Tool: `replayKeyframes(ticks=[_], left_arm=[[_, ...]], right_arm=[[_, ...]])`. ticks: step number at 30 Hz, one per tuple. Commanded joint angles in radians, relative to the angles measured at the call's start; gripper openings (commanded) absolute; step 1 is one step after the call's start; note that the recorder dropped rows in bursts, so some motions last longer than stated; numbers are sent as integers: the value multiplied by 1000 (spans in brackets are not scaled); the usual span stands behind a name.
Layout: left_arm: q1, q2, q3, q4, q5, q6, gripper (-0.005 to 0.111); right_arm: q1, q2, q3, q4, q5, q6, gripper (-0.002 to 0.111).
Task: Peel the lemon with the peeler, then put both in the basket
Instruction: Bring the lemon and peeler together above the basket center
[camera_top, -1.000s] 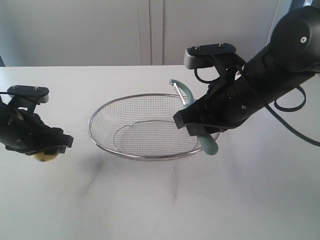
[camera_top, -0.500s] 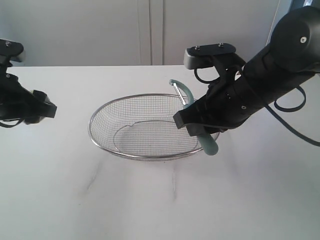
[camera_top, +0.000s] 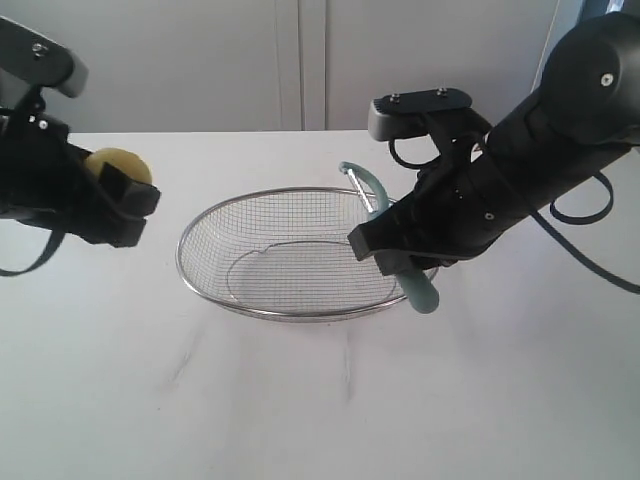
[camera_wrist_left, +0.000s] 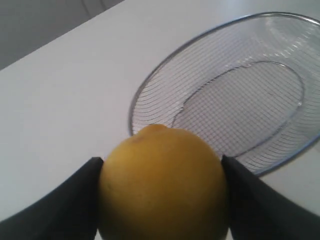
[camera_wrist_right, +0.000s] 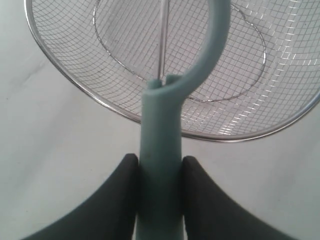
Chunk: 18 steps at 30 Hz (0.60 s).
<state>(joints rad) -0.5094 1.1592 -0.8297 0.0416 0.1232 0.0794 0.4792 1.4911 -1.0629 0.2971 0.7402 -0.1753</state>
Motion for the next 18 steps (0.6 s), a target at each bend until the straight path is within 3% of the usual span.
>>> replayKeyframes(ticks=[1,4,12,18], left_arm=[[-95,-14,-4,-10,-10,96,0],[-150,-14,-4,-10,-1,181,0],[-172,-14,-4,-10,6,216,0],[-178,-14,-4,-10,6,216,0]], right_arm=[[-9,6,-7,-109,50,4,0],[-11,7,-7,-118,62,25,0],[-11,32,6,-103,83,23,0],[-11,81,6,211,133,-269,0]])
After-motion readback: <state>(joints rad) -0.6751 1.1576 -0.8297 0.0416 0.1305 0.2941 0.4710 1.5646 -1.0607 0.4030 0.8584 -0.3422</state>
